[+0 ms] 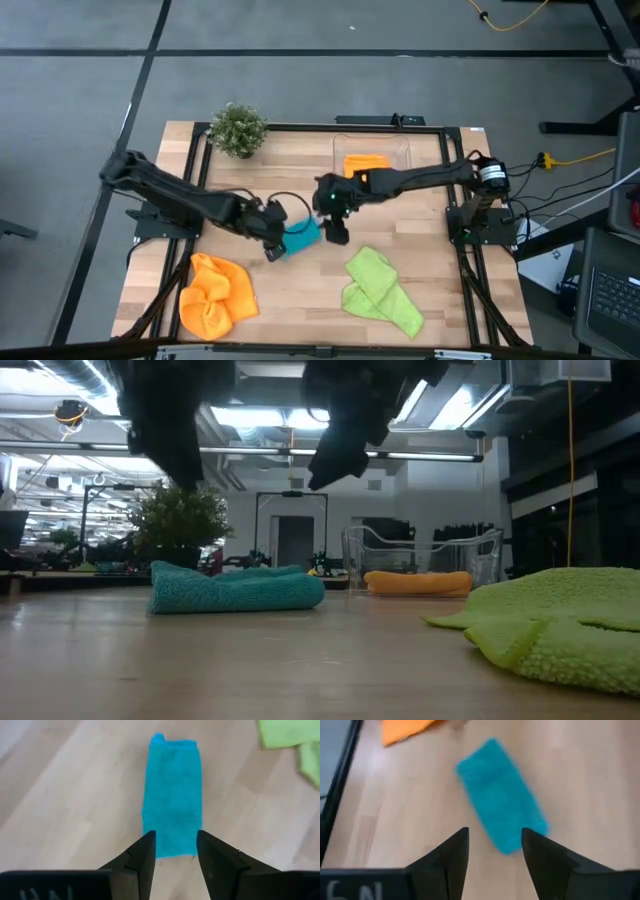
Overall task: Fold microfiber towels
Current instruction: Stack the blue microfiber cloth on top of the yellow microfiber cloth in the bin
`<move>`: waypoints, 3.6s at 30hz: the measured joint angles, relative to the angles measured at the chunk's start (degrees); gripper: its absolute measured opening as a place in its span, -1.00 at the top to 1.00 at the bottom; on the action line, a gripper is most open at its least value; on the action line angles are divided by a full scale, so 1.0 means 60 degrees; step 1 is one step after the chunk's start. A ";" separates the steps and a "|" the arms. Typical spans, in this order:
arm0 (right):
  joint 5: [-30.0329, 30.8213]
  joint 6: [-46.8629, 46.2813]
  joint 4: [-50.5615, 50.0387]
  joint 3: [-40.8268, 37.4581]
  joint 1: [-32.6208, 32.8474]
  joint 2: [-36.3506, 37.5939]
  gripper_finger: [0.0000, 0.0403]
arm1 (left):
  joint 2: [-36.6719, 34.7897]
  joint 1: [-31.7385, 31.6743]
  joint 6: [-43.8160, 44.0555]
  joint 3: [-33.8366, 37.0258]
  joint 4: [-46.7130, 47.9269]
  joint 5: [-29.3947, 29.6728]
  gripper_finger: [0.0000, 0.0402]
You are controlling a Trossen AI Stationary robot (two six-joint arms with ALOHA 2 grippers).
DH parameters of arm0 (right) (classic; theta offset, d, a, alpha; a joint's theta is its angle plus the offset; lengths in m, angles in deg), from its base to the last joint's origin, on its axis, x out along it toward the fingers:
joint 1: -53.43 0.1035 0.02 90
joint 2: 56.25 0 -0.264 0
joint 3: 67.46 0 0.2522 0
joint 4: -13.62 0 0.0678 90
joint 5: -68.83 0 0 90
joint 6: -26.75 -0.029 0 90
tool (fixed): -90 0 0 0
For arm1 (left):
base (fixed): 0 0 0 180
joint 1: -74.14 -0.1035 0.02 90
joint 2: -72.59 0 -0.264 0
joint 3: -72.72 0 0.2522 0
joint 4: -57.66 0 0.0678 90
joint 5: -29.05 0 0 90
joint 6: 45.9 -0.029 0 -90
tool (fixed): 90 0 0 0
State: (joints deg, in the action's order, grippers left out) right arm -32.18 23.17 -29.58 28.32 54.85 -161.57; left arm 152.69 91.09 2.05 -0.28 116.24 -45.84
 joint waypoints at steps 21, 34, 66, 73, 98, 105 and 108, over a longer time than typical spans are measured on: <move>0.1193 0.2202 0.3087 -0.0011 0.1343 -0.2091 -0.40 | -0.3950 0.0144 -0.0347 0.0007 0.0598 0.1895 0.33; 0.2864 0.2530 0.3825 0.0033 0.1301 -0.3645 -0.62 | -0.3776 -0.0044 -0.0347 0.0007 0.0601 0.1903 0.33; 0.4741 0.1378 0.3939 -0.0007 0.1068 -0.3818 0.89 | -0.3395 -0.0044 -0.0337 0.0008 0.0995 0.1906 0.33; 0.5291 0.0882 0.2756 -0.0083 0.0874 -0.3148 0.89 | -0.2883 -0.0041 -0.0333 0.0007 0.1019 0.1896 0.33; 0.6400 0.0191 -0.3574 -0.1045 -0.2258 0.3406 0.89 | -0.2835 0.0003 -0.0337 0.0007 0.1045 0.1884 0.33; 0.5250 0.1095 -0.1095 -0.3344 -0.3117 0.3449 0.89 | -0.2835 -0.0001 -0.0340 0.0007 0.1042 0.2026 0.33; 0.5696 0.1710 0.0242 -0.4197 -0.3347 0.3420 0.89 | -0.2835 -0.0001 -0.0333 0.0007 0.1025 0.2063 0.33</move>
State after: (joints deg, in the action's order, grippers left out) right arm 1.99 33.43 -28.13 3.14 34.76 -141.05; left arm 135.68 91.09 0.05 -0.24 122.39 -33.46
